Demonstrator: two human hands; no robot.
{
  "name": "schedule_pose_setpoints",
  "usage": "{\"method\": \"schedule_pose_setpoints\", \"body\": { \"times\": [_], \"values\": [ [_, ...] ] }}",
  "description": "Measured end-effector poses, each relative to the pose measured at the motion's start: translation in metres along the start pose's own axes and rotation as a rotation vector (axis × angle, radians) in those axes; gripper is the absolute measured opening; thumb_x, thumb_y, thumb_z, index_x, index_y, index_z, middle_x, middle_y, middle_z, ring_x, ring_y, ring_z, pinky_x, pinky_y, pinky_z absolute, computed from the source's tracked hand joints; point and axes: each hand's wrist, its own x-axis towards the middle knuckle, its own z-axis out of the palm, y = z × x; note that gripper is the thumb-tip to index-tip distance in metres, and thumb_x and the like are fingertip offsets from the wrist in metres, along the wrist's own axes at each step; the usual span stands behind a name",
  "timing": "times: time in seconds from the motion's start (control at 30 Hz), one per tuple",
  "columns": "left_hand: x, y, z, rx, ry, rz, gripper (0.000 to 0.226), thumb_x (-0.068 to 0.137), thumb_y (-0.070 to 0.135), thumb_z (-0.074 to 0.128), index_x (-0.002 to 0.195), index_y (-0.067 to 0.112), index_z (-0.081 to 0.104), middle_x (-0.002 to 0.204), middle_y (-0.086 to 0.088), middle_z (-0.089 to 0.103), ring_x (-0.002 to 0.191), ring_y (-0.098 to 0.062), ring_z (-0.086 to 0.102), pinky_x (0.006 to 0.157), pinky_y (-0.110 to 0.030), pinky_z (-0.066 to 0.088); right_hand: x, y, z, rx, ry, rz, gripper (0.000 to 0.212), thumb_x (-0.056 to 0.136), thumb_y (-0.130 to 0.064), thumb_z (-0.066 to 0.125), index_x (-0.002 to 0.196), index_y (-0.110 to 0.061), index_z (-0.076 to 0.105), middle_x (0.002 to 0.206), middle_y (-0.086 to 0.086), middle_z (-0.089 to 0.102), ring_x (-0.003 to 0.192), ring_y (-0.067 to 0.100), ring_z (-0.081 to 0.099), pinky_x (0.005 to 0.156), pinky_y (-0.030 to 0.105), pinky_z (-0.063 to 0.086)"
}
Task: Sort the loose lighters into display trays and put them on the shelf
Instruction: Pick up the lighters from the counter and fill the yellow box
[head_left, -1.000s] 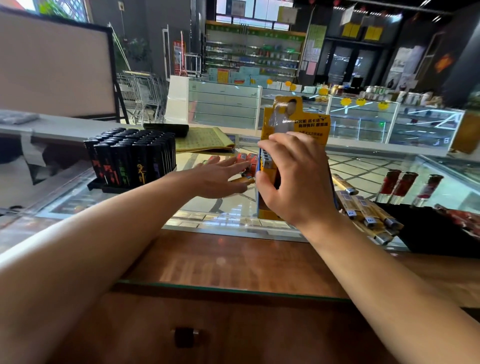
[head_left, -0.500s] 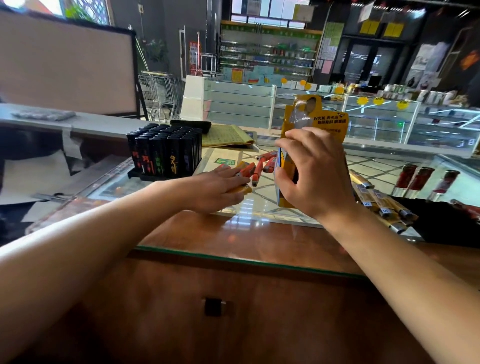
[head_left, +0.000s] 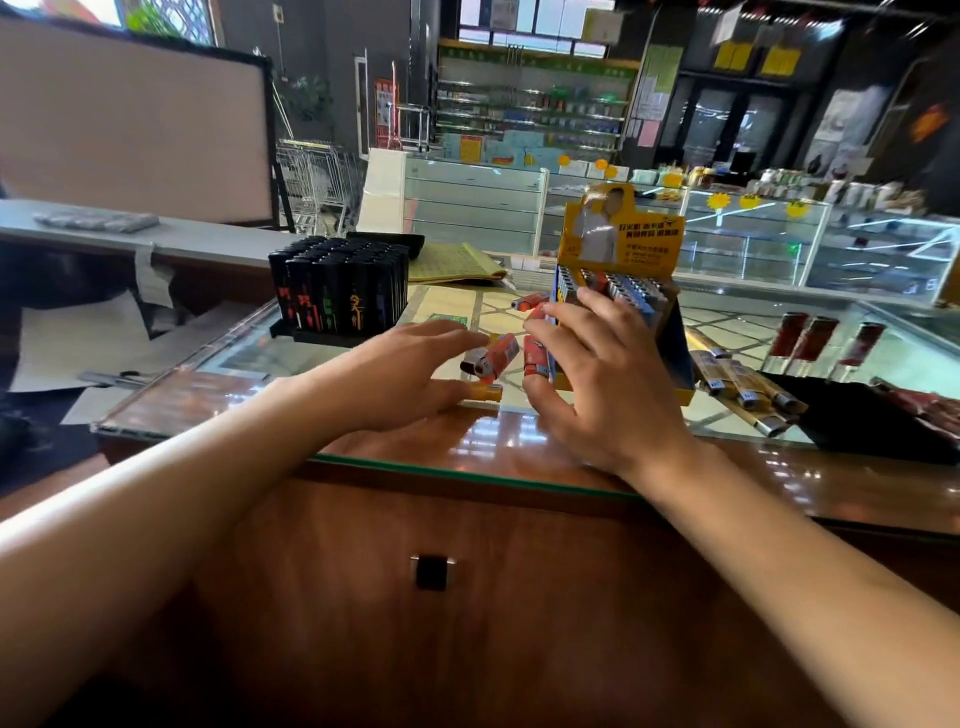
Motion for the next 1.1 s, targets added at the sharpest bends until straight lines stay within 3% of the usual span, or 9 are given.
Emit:
{"method": "schedule_pose_setpoints", "body": {
  "times": [0.1, 0.27, 0.4, 0.47, 0.63, 0.73, 0.9, 1.1],
  "values": [
    [0.007, 0.001, 0.006, 0.053, 0.0, -0.087, 0.062, 0.096, 0.036, 0.058, 0.151, 0.018, 0.036, 0.153, -0.006, 0.04, 0.137, -0.028, 0.042, 0.113, -0.039, 0.034, -0.001, 0.001, 0.0, 0.014, 0.002, 0.031, 0.052, 0.092, -0.045, 0.044, 0.133, -0.016, 0.059, 0.138, 0.007, 0.056, 0.138, 0.03, 0.036, 0.115, 0.045, 0.022],
    [0.023, 0.008, 0.01, -0.006, -0.104, -0.308, 0.091, 0.084, 0.066, 0.057, 0.156, 0.023, 0.021, 0.159, 0.001, 0.031, 0.145, -0.024, 0.032, 0.118, -0.037, 0.028, -0.003, 0.001, 0.001, 0.055, -0.002, 0.071, 0.053, 0.091, -0.045, 0.042, 0.133, -0.016, 0.059, 0.138, 0.007, 0.056, 0.138, 0.029, 0.036, 0.114, 0.044, 0.027],
    [0.031, 0.009, 0.014, 0.011, -0.138, -0.31, 0.084, 0.074, 0.08, 0.037, 0.15, 0.048, 0.024, 0.15, 0.004, 0.043, 0.137, -0.028, 0.041, 0.11, -0.047, 0.036, -0.002, 0.0, 0.0, 0.071, -0.034, 0.085, 0.054, 0.091, -0.046, 0.041, 0.135, -0.017, 0.057, 0.142, 0.007, 0.053, 0.14, 0.028, 0.033, 0.115, 0.042, 0.025],
    [0.029, 0.008, 0.014, -0.016, -0.125, -0.274, 0.08, 0.071, 0.077, 0.032, 0.147, 0.053, 0.028, 0.141, 0.004, 0.05, 0.131, -0.026, 0.046, 0.107, -0.047, 0.039, -0.003, 0.001, -0.001, 0.081, -0.045, 0.089, 0.056, 0.091, -0.047, 0.039, 0.136, -0.018, 0.056, 0.143, 0.006, 0.051, 0.14, 0.027, 0.032, 0.115, 0.041, 0.023],
    [0.011, 0.001, 0.004, -0.003, -0.121, -0.189, 0.05, 0.1, 0.04, 0.051, 0.148, 0.032, 0.041, 0.152, 0.001, 0.042, 0.139, -0.02, 0.038, 0.113, -0.027, 0.024, -0.003, 0.0, -0.001, 0.096, -0.035, 0.091, 0.057, 0.09, -0.047, 0.04, 0.135, -0.017, 0.057, 0.142, 0.007, 0.052, 0.139, 0.027, 0.034, 0.114, 0.041, 0.025],
    [-0.001, -0.006, -0.002, -0.003, -0.097, -0.201, 0.056, 0.098, 0.039, 0.054, 0.15, 0.027, 0.039, 0.153, 0.002, 0.041, 0.139, -0.018, 0.038, 0.112, -0.026, 0.026, -0.003, -0.001, -0.002, 0.113, -0.034, 0.089, 0.056, 0.09, -0.046, 0.042, 0.134, -0.016, 0.057, 0.141, 0.007, 0.053, 0.138, 0.028, 0.035, 0.113, 0.042, 0.027],
    [-0.003, -0.011, -0.009, 0.028, -0.044, -0.255, 0.051, 0.095, 0.029, 0.061, 0.142, 0.017, 0.048, 0.136, -0.006, 0.056, 0.123, -0.024, 0.051, 0.099, -0.029, 0.037, -0.001, -0.001, 0.0, 0.116, -0.032, 0.085, 0.055, 0.091, -0.045, 0.042, 0.134, -0.015, 0.057, 0.141, 0.006, 0.052, 0.138, 0.026, 0.035, 0.111, 0.04, 0.029],
    [0.001, -0.012, -0.009, -0.003, -0.05, -0.372, 0.068, 0.092, 0.033, 0.066, 0.15, 0.015, 0.036, 0.137, -0.006, 0.057, 0.123, -0.026, 0.054, 0.103, -0.033, 0.04, -0.001, -0.001, 0.001, 0.115, -0.052, 0.077, 0.058, 0.091, -0.048, 0.038, 0.135, -0.015, 0.056, 0.143, 0.004, 0.05, 0.139, 0.025, 0.033, 0.111, 0.04, 0.029]
  ]
}}
